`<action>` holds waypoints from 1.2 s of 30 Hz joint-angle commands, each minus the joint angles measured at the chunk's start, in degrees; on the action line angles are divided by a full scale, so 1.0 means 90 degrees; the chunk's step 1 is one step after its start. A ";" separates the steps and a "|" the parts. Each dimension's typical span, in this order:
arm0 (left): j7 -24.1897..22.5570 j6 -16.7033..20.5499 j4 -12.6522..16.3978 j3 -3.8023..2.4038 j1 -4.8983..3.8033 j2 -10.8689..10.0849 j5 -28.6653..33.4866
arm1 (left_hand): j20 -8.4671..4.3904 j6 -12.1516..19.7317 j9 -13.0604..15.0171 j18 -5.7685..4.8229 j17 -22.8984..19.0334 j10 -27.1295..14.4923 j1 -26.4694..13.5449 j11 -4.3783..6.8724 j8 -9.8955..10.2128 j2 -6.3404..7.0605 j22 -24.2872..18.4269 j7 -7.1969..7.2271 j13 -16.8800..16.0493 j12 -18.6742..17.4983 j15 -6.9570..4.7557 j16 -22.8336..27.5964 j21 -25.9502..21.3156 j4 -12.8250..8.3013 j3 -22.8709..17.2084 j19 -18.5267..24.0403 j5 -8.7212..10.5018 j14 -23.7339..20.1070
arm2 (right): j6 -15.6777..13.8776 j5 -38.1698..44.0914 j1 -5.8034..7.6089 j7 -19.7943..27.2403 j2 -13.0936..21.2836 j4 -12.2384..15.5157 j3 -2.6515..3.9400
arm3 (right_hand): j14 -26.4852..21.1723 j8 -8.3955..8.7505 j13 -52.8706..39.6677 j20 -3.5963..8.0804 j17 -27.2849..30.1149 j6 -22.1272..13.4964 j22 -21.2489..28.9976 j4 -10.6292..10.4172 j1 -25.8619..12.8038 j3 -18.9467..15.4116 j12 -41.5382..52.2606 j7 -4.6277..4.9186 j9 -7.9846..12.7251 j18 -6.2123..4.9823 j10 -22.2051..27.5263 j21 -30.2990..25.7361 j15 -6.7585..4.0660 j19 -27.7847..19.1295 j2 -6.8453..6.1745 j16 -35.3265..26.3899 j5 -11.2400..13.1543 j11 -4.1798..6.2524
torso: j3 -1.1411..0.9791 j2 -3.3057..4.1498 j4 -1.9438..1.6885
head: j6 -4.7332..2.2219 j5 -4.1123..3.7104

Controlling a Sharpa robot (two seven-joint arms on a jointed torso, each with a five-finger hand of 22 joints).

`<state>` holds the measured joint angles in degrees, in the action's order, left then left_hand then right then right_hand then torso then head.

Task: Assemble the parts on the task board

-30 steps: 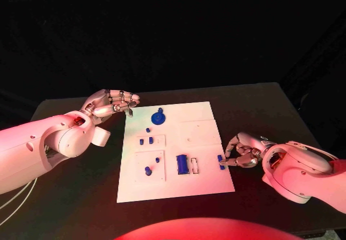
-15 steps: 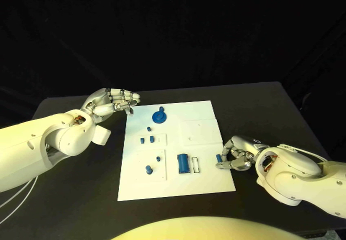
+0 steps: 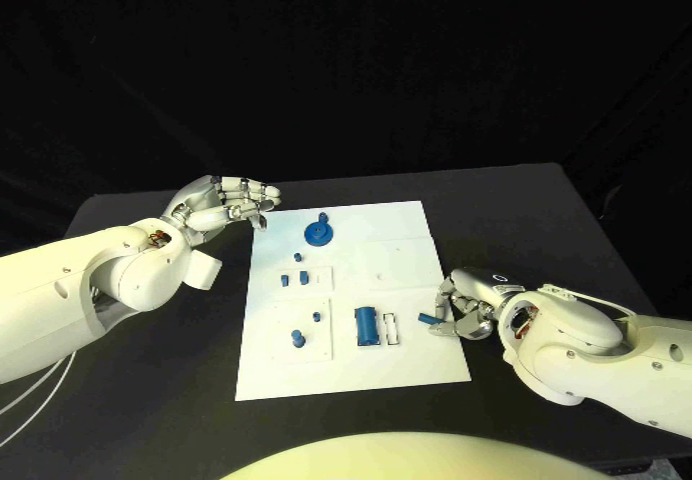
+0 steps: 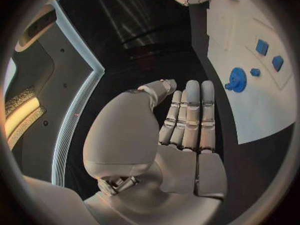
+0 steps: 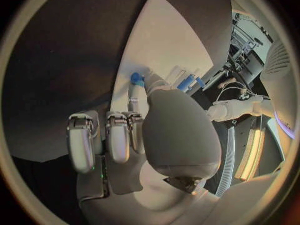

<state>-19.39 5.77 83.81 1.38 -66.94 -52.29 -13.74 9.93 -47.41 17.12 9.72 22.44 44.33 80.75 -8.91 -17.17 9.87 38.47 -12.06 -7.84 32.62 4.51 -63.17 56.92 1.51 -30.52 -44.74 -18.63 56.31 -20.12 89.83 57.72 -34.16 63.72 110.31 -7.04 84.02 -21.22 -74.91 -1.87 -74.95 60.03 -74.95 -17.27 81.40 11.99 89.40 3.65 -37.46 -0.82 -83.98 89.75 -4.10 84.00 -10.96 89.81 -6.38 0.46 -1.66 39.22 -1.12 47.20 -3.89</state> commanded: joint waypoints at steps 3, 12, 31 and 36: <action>-0.0032 -0.0083 0.0020 -0.0003 0.0004 -0.0004 0.0029 | 0.0001 0.0048 -0.0006 0.0093 -0.0007 -0.0038 -0.0040 -0.0013 -0.0042 -0.0044 -0.0002 -0.0029 0.0010 0.0027 0.0001 -0.0011 -0.0024 -0.0013 -0.0037 0.0036 -0.0030 -0.0050 | 0.0533 0.0272 -0.0110 -0.0357 -0.0041 -0.0173 -0.0089 | 0.0665 0.0039 -0.1636 0.0014 -0.1672 0.0073 -0.1672 0.0265 0.0313 0.0704 -0.0040 -0.0031 0.0894 0.0091 -0.0627 0.0028 -0.0034 0.0666 -0.0007 0.0021 -0.0759 0.0046 | 0.0000 0.0002 0.0000 | -0.0006 0.0013; -0.0021 -0.0080 0.0023 -0.0002 0.0004 0.0000 0.0027 | 0.0001 0.0048 -0.0006 0.0093 -0.0008 -0.0039 -0.0037 -0.0012 -0.0044 -0.0042 -0.0002 -0.0028 0.0010 0.0031 0.0000 -0.0011 -0.0024 -0.0017 -0.0041 0.0038 -0.0031 -0.0054 | 0.0096 -0.0446 -0.0108 -0.0301 -0.0018 0.0088 -0.0085 | 0.0665 -0.0015 -0.1640 0.0030 -0.1672 0.0098 -0.1672 0.0433 0.0064 0.1324 -0.0030 -0.0051 0.0817 0.0091 -0.0632 0.0028 -0.0051 0.0666 -0.0145 0.0021 -0.1448 0.0073 | -0.0006 -0.0001 0.0002 | -0.0015 0.0033; -0.0018 -0.0085 0.0036 -0.0002 0.0004 0.0002 0.0025 | -0.0001 0.0047 -0.0007 0.0094 -0.0009 -0.0039 -0.0023 -0.0011 -0.0052 -0.0045 0.0000 -0.0027 0.0011 0.0040 -0.0002 -0.0011 -0.0021 -0.0031 -0.0053 0.0040 -0.0033 -0.0060 | -0.0840 -0.2608 0.0054 0.0035 -0.0194 0.0414 -0.0060 | 0.0665 -0.0175 -0.1637 0.0047 -0.1672 -0.0027 -0.1672 0.0467 -0.0610 0.1751 -0.0039 -0.0063 0.0584 0.0091 -0.0632 0.0028 -0.0065 0.0666 -0.0178 0.0021 -0.2213 0.0080 | -0.0001 0.0004 0.0001 | 0.0013 0.0010; -0.0016 -0.0094 0.0045 -0.0002 0.0004 -0.0005 0.0024 | -0.0002 0.0046 -0.0007 0.0094 -0.0010 -0.0039 -0.0021 -0.0011 -0.0055 -0.0045 0.0002 -0.0028 0.0011 0.0044 -0.0003 -0.0011 -0.0019 -0.0034 -0.0057 0.0040 -0.0033 -0.0062 | -0.0912 -0.2823 0.0046 0.0060 -0.0348 0.0347 -0.0060 | 0.0665 -0.0184 -0.1636 0.0046 -0.1672 -0.0035 -0.1672 0.0441 -0.0722 0.1756 -0.0040 -0.0063 0.0566 0.0091 -0.0632 0.0028 -0.0064 0.0666 -0.0185 0.0021 -0.2175 0.0080 | -0.0002 0.0002 -0.0008 | 0.0046 0.0015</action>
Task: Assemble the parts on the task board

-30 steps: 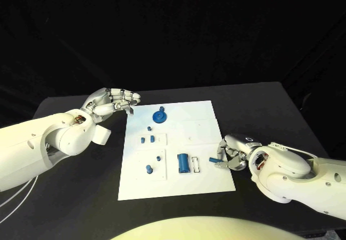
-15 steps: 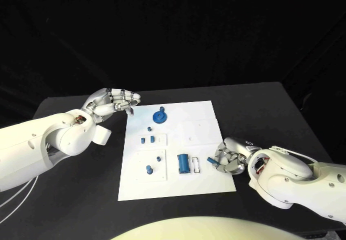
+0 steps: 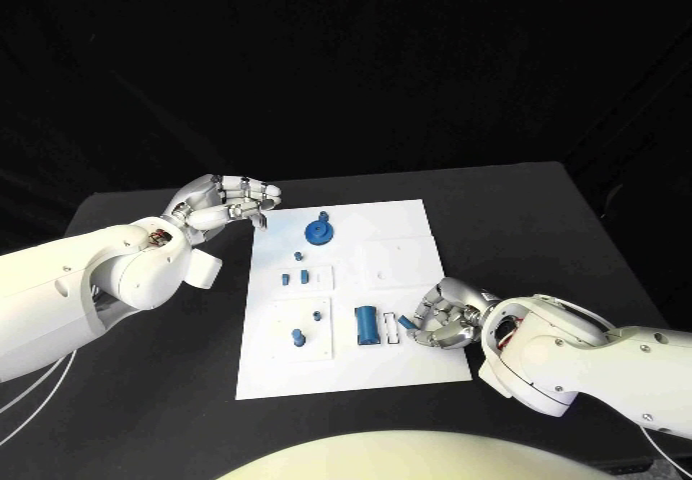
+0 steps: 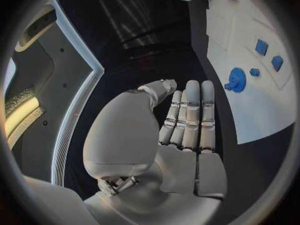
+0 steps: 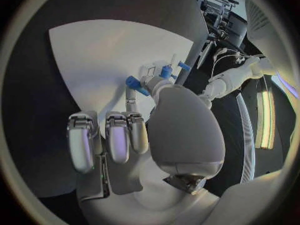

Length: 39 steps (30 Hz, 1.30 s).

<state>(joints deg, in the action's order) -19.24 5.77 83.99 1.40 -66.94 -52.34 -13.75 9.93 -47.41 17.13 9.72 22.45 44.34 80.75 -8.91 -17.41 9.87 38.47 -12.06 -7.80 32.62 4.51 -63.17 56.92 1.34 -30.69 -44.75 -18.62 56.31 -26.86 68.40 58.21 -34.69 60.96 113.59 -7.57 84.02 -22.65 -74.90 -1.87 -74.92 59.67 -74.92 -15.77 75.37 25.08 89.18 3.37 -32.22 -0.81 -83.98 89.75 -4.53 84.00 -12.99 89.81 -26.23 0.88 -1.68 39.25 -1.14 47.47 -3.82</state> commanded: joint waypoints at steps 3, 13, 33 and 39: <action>-0.0030 -0.0096 0.0026 -0.0004 0.0003 -0.0007 0.0024 | -0.0002 0.0046 -0.0009 0.0094 -0.0010 -0.0039 -0.0021 -0.0011 -0.0029 -0.0045 0.0002 -0.0028 0.0007 0.0045 -0.0003 -0.0011 -0.0018 -0.0016 -0.0039 0.0041 -0.0033 -0.0062 | -0.0222 -0.0486 -0.0012 0.0126 -0.0103 -0.0049 -0.0002 | 0.0664 -0.0028 -0.1637 0.0044 -0.1675 -0.0003 -0.1675 0.0243 -0.0143 0.0301 -0.0016 -0.0029 -0.0026 0.0090 -0.0631 0.0028 -0.0014 0.0666 0.0034 0.0021 0.0039 0.0031 | -0.0006 0.0000 -0.0006 | 0.0022 0.0014; -0.0016 -0.0101 0.0045 -0.0004 0.0003 -0.0022 0.0005 | -0.0002 0.0046 -0.0009 0.0094 -0.0010 -0.0039 -0.0021 -0.0011 -0.0029 -0.0045 0.0002 -0.0028 0.0007 0.0045 -0.0003 -0.0011 -0.0018 -0.0016 -0.0039 0.0041 -0.0033 -0.0062 | -0.0306 -0.0521 -0.0014 0.0137 -0.0249 -0.0106 -0.0001 | 0.0664 -0.0031 -0.1639 0.0040 -0.1675 0.0005 -0.1675 0.0078 -0.0599 0.0155 -0.0011 -0.0020 -0.0062 0.0090 -0.0634 0.0028 -0.0008 0.0666 -0.0008 0.0021 0.0047 0.0022 | -0.0008 0.0009 -0.0002 | 0.0038 0.0016; 0.0017 -0.0127 0.0053 -0.0004 0.0003 -0.0037 0.0002 | -0.0002 0.0045 -0.0010 0.0093 -0.0012 -0.0044 -0.0027 -0.0013 -0.0040 -0.0046 0.0006 -0.0030 0.0010 0.0056 -0.0001 -0.0013 -0.0013 -0.0018 -0.0046 0.0044 -0.0033 -0.0068 | -0.0094 -0.0524 -0.0013 0.0122 -0.0387 -0.0174 -0.0001 | 0.0664 0.0039 -0.1637 0.0017 -0.1675 0.0029 -0.1675 -0.0084 -0.1103 -0.0375 -0.0022 0.0003 -0.0045 0.0090 -0.0630 0.0028 0.0015 0.0666 -0.0046 0.0021 0.0783 -0.0003 | -0.0002 -0.0002 0.0003 | 0.0067 0.0054; 0.0023 -0.0124 0.0054 -0.0004 0.0003 -0.0039 0.0002 | -0.0002 0.0045 -0.0010 0.0093 -0.0012 -0.0044 -0.0027 -0.0013 -0.0040 -0.0046 0.0006 -0.0030 0.0010 0.0056 -0.0001 -0.0013 -0.0013 -0.0018 -0.0046 0.0044 -0.0033 -0.0068 | -0.0125 -0.0519 -0.0013 0.0138 -0.0396 -0.0189 -0.0001 | 0.0664 0.0074 -0.1631 0.0009 -0.1675 0.0042 -0.1675 -0.0098 -0.1237 -0.0643 -0.0037 0.0011 -0.0026 0.0090 -0.0625 0.0028 0.0023 0.0666 -0.0005 0.0021 0.1118 -0.0011 | 0.0000 -0.0001 0.0005 | 0.0070 0.0055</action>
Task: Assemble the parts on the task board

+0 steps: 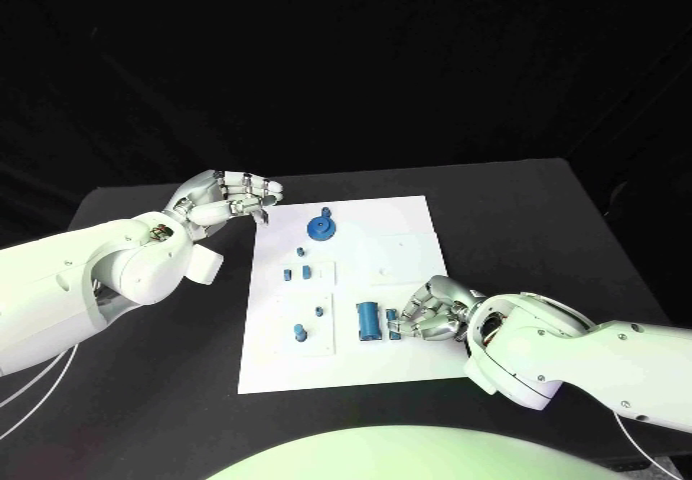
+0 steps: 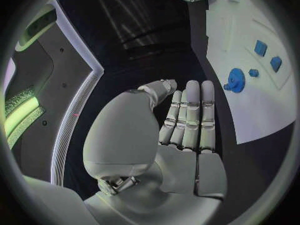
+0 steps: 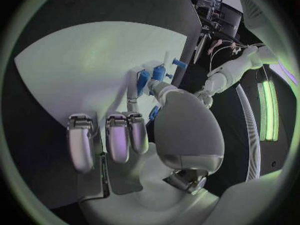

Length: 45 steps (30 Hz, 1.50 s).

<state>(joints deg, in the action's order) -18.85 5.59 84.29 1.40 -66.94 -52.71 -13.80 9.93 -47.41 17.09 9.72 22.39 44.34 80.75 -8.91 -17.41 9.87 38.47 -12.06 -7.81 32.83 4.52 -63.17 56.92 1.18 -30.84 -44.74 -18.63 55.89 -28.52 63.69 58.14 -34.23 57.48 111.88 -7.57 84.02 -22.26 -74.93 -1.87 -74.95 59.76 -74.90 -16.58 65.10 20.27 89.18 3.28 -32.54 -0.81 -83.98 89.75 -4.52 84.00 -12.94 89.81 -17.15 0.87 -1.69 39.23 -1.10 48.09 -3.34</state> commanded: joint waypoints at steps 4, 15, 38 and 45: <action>-0.0019 -0.0100 0.0021 -0.0004 0.0003 0.0001 0.0007 | -0.0002 0.0046 -0.0006 0.0093 -0.0006 -0.0046 -0.0027 -0.0013 -0.0043 -0.0056 0.0007 -0.0030 0.0012 0.0035 -0.0002 -0.0014 -0.0011 0.0002 -0.0036 0.0045 -0.0035 -0.0022 | 0.0045 0.0031 -0.0006 0.0113 -0.0015 -0.0010 -0.0001 | 0.0664 0.0055 -0.1622 0.0006 -0.1672 0.0040 -0.1678 -0.0011 -0.0216 -0.0461 -0.0055 0.0021 0.0020 0.0090 -0.0619 0.0028 0.0024 0.0666 0.0036 0.0021 0.0203 -0.0012 | 0.0003 -0.0001 -0.0001 | -0.0009 -0.0004; -0.0018 -0.0089 0.0013 -0.0004 0.0003 0.0000 0.0006 | -0.0002 0.0050 -0.0008 0.0093 -0.0007 -0.0049 -0.0026 -0.0013 -0.0045 -0.0063 0.0008 -0.0031 0.0013 0.0038 -0.0002 -0.0014 -0.0009 0.0001 -0.0043 0.0045 -0.0036 -0.0024 | 0.0221 0.0055 -0.0006 0.0267 0.0045 0.0001 -0.0001 | 0.0664 0.0078 -0.1625 0.0011 -0.1672 0.0040 -0.1678 0.0032 0.0003 -0.0847 -0.0049 0.0010 0.0022 0.0090 -0.0621 0.0028 0.0017 0.0666 0.0139 0.0021 0.0307 -0.0004 | 0.0000 0.0000 0.0001 | -0.0017 -0.0002; -0.0015 -0.0084 -0.0016 -0.0003 0.0003 0.0013 0.0006 | -0.0007 0.0054 -0.0011 0.0096 -0.0011 -0.0053 0.0002 -0.0012 -0.0054 -0.0082 0.0018 -0.0030 0.0017 0.0050 -0.0006 -0.0014 0.0007 -0.0023 -0.0075 0.0047 -0.0039 -0.0029 | 0.0537 0.0188 -0.0018 0.0442 0.0197 -0.0013 -0.0003 | 0.0664 0.0132 -0.1628 -0.0003 -0.1672 0.0087 -0.1678 -0.0014 0.0464 -0.1420 -0.0042 0.0021 0.0063 0.0090 -0.0623 0.0028 0.0030 0.0666 0.0333 0.0021 0.0865 -0.0015 | 0.0003 0.0001 -0.0003 | -0.0019 -0.0005; -0.0016 -0.0082 -0.0013 -0.0003 0.0003 0.0011 0.0006 | -0.0007 0.0054 -0.0011 0.0096 -0.0011 -0.0053 0.0002 -0.0012 -0.0054 -0.0082 0.0018 -0.0030 0.0017 0.0050 -0.0006 -0.0014 0.0007 -0.0023 -0.0075 0.0047 -0.0039 -0.0029 | 0.0552 0.0238 -0.0022 0.0390 0.0125 -0.0108 -0.0003 | 0.0664 0.0149 -0.1626 0.0002 -0.1672 0.0085 -0.1678 0.0018 0.0681 -0.1423 -0.0047 0.0011 0.0075 0.0090 -0.0622 0.0028 0.0022 0.0666 0.0426 0.0021 0.0908 -0.0006 | 0.0001 0.0001 -0.0005 | -0.0012 -0.0002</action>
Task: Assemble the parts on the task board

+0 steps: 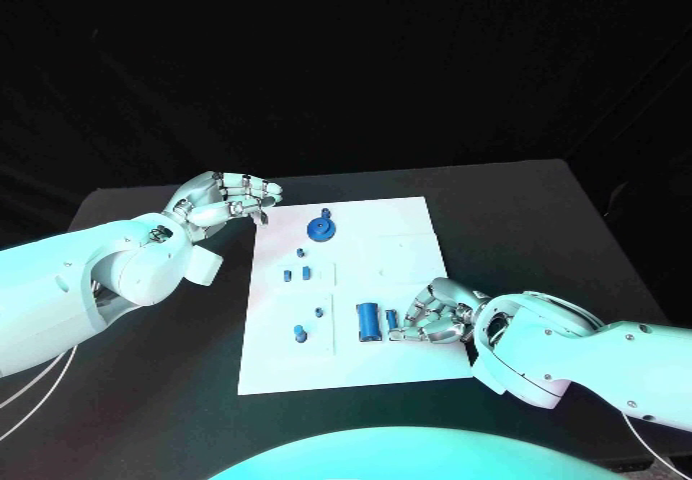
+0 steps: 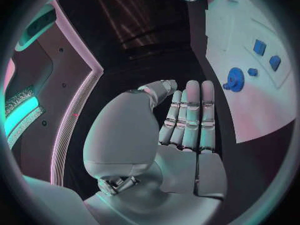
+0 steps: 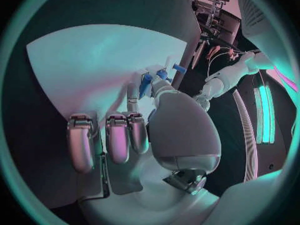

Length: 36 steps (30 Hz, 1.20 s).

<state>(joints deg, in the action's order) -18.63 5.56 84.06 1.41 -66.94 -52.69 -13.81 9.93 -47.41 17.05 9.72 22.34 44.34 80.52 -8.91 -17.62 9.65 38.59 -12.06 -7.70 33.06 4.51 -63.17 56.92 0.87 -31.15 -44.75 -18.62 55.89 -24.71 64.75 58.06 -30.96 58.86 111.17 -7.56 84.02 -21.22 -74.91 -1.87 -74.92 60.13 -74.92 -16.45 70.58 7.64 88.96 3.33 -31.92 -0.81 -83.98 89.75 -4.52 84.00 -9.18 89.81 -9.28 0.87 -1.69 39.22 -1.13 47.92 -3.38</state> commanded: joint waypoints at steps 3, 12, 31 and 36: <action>-0.0040 -0.0079 0.0013 -0.0004 0.0003 0.0008 0.0007 | -0.0007 0.0054 -0.0006 0.0095 -0.0006 -0.0053 0.0028 -0.0011 -0.0030 -0.0057 0.0006 -0.0030 0.0006 0.0024 -0.0006 -0.0014 0.0007 0.0011 -0.0041 0.0047 -0.0039 -0.0030 | 0.0014 0.0137 -0.0016 0.0010 -0.0071 -0.0089 -0.0004 | 0.0664 0.0035 -0.1627 0.0003 -0.1676 0.0045 -0.1675 0.0002 0.0099 -0.0014 -0.0025 0.0006 0.0008 0.0090 -0.0621 0.0028 0.0021 0.0666 0.0027 0.0021 0.0041 -0.0005 | 0.0001 0.0002 -0.0004 | 0.0005 0.0004; -0.0041 -0.0079 0.0012 -0.0004 0.0003 0.0012 0.0007 | -0.0009 0.0055 -0.0008 0.0095 -0.0007 -0.0055 0.0032 -0.0012 -0.0034 -0.0060 0.0011 -0.0031 0.0008 0.0029 -0.0006 -0.0014 0.0016 0.0004 -0.0051 0.0049 -0.0038 -0.0032 | -0.0208 0.0099 -0.0019 0.0070 -0.0133 -0.0186 -0.0004 | 0.0664 0.0037 -0.1632 0.0005 -0.1676 0.0053 -0.1675 -0.0002 0.0142 -0.0008 -0.0010 0.0005 0.0011 0.0090 -0.0626 0.0028 0.0019 0.0666 0.0053 0.0021 0.0065 -0.0003 | -0.0001 -0.0002 0.0003 | -0.0002 0.0010; -0.0176 -0.0015 -0.0158 0.0020 0.0027 0.0103 0.0854 | 0.0030 0.0116 -0.0027 0.0086 -0.0007 -0.0077 -0.0191 -0.0023 -0.0056 -0.0007 -0.0026 -0.0040 0.0021 0.0086 0.0025 -0.0047 -0.0046 0.0126 0.0021 0.0092 -0.0003 -0.0037 | -0.1369 -0.1406 0.0472 0.2404 -0.0060 -0.0663 0.0048 | 0.0559 0.0218 -0.1243 -0.0111 -0.1270 -0.0378 -0.1315 -0.0023 0.0232 -0.0704 -0.1106 0.0189 0.0049 -0.0157 -0.0182 -0.1260 0.0148 0.0289 0.0184 -0.0223 0.0032 -0.0166 | 0.0076 -0.0100 0.0043 | -0.0232 0.0019; -0.0358 0.0170 -0.0393 0.0027 0.0060 0.0196 0.1317 | 0.0120 0.0189 -0.0028 0.0081 -0.0194 -0.0117 -0.0369 -0.0036 -0.0136 0.0092 -0.0399 -0.0026 0.0026 0.0204 0.0076 0.0326 -0.0640 0.0318 0.0192 0.0265 0.0040 -0.0466 | -0.1474 -0.2637 0.0698 0.3634 -0.0406 -0.1552 0.0060 | 0.0291 0.0270 -0.0735 -0.0199 -0.0519 -0.0667 -0.0862 -0.0003 0.0765 -0.0609 -0.2391 0.0311 0.0043 -0.0411 0.0485 -0.2768 0.0254 -0.0196 0.0300 -0.0749 -0.0172 -0.0287 | 0.0166 -0.0209 0.0096 | -0.0420 0.0050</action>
<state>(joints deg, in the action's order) -19.52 5.95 80.89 1.69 -66.48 -51.21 -7.09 10.98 -45.94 16.87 9.71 20.79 43.51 77.62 -9.31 -18.70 10.58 35.35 -11.83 -7.52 34.78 5.14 -60.64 51.72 3.51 -29.46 -42.65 -18.60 52.15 -35.31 51.10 64.08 -10.02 55.64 98.47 -7.09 84.01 -19.04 -75.24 -3.76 -74.95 54.40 -74.95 -16.51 77.09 1.94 68.67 6.16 -31.51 -4.12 -80.21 65.95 -2.45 82.40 -6.66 83.51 -10.68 -1.61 -0.77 38.03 -0.59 45.04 -3.07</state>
